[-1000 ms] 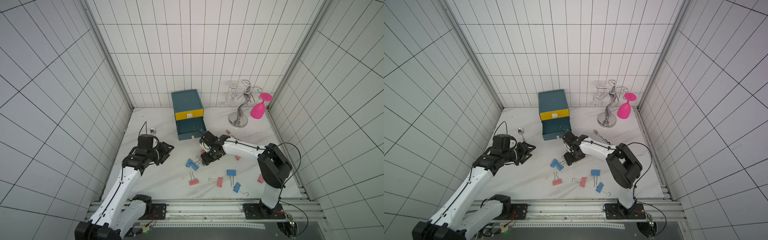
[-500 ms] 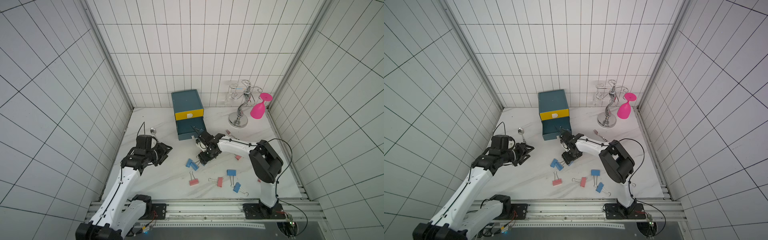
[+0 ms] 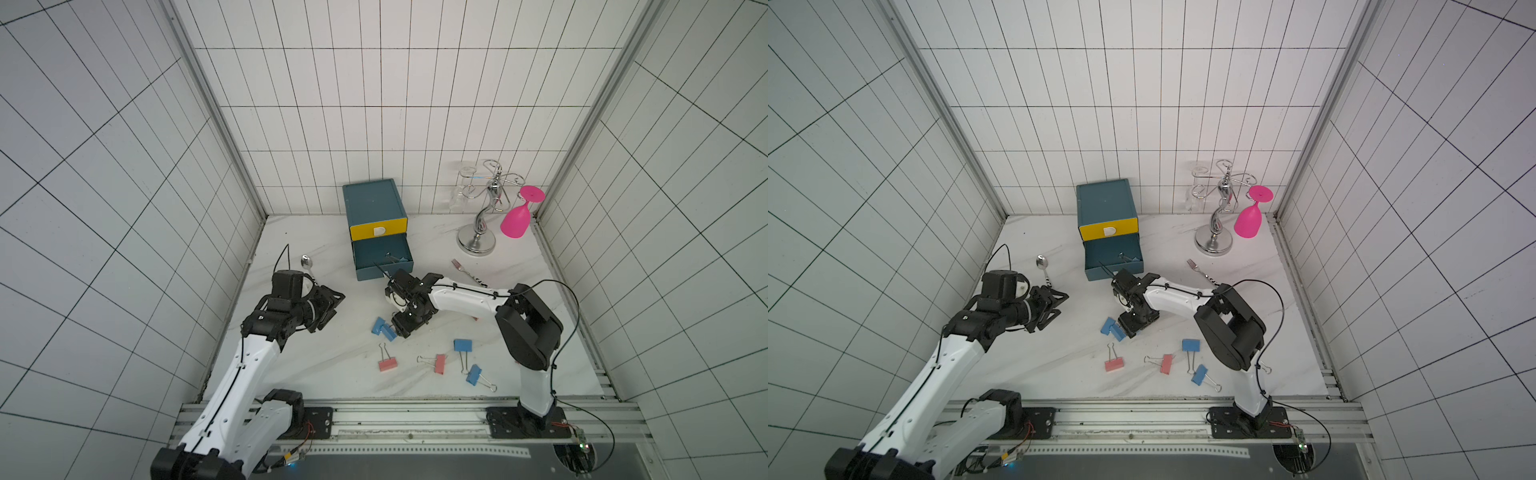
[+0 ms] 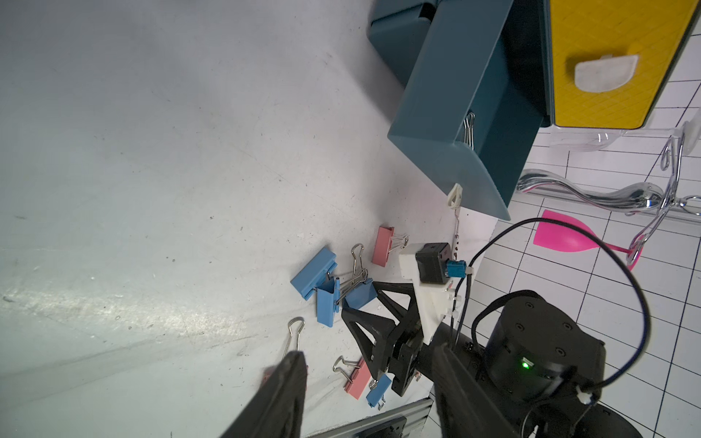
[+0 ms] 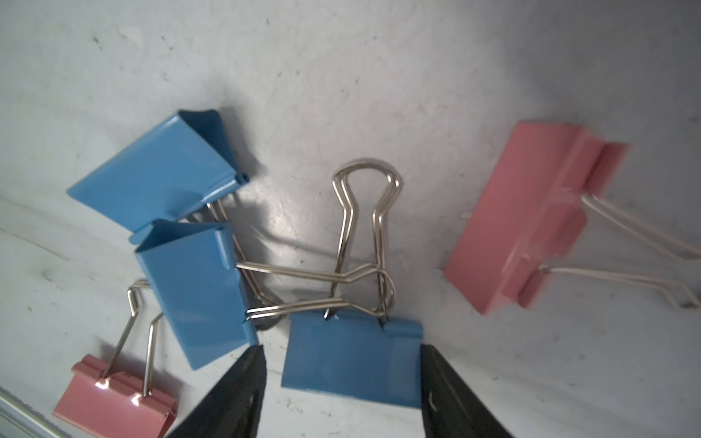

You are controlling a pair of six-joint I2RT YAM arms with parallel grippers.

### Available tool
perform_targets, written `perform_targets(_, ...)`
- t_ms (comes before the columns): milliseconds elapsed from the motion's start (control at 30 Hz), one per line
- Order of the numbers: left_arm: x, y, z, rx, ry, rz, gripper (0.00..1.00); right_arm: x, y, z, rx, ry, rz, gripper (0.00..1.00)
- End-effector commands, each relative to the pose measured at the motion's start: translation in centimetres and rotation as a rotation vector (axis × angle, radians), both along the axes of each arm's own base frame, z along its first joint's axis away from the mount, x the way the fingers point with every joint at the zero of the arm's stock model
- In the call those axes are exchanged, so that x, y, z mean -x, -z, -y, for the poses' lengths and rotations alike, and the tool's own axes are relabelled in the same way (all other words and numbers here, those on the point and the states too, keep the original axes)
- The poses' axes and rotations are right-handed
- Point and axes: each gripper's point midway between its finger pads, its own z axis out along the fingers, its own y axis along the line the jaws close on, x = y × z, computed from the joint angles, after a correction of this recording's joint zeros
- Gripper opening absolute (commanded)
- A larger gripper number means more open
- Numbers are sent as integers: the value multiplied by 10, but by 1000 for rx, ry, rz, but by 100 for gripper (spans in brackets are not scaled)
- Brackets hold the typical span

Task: Put the binder clips in the drawer according to color
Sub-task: Pick up the binder clip at the center of the board.

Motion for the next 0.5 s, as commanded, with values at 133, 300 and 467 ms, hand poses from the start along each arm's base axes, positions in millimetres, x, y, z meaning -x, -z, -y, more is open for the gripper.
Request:
perform_targets(133,0,-3,-1,3,11,28,57,0,13,17,127,28,21,61)
perform_targets(300,0,-4,-1,6,13,33,57,0,11,19,129,47,30,52)
perform_targets(467,-3,-6,-2,12,11,45,57,6,-5,25,100,59,44,47)
